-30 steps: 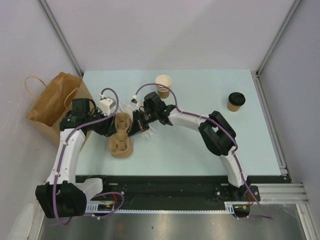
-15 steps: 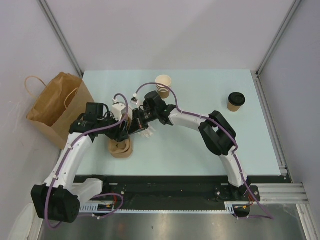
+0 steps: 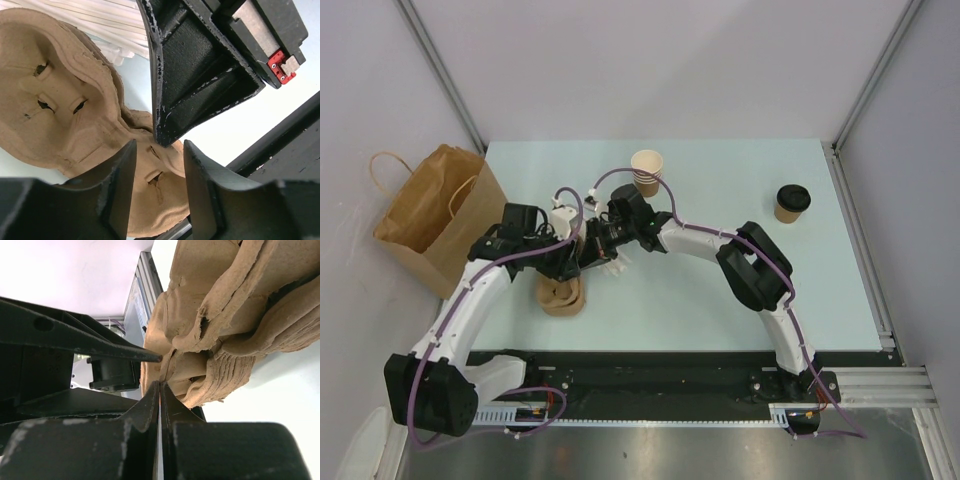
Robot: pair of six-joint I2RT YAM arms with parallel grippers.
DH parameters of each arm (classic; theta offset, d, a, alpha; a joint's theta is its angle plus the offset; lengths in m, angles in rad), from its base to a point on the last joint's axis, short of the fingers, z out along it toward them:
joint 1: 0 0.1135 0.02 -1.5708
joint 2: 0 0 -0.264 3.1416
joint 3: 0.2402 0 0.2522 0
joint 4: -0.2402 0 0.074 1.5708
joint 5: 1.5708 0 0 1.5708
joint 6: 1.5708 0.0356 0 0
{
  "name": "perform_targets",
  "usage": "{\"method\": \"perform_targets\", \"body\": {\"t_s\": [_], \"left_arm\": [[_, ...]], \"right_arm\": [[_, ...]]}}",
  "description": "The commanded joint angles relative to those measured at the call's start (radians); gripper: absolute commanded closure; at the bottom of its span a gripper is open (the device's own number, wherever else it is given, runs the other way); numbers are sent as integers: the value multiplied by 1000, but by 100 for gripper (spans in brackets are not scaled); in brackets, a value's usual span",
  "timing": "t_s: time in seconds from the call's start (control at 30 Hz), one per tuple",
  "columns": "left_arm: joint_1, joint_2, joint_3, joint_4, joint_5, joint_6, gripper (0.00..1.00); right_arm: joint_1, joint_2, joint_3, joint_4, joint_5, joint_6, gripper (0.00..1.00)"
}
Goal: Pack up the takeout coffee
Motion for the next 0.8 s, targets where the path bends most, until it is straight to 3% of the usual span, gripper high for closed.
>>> {"method": "perform_targets", "body": {"t_s": [0.0,0.3,0.77], "left_arm": [[-12,18,8,8,-6,-7,57],[-13,39,24,-15,-7,2,61],[-12,49,42,-32,-21,0,99]], "right_arm": [[0,-61,-7,68,-26,35,100],[-5,-64,-10,83,-27,55,100],[-11,-67,-17,101,-33,69,100]]}}
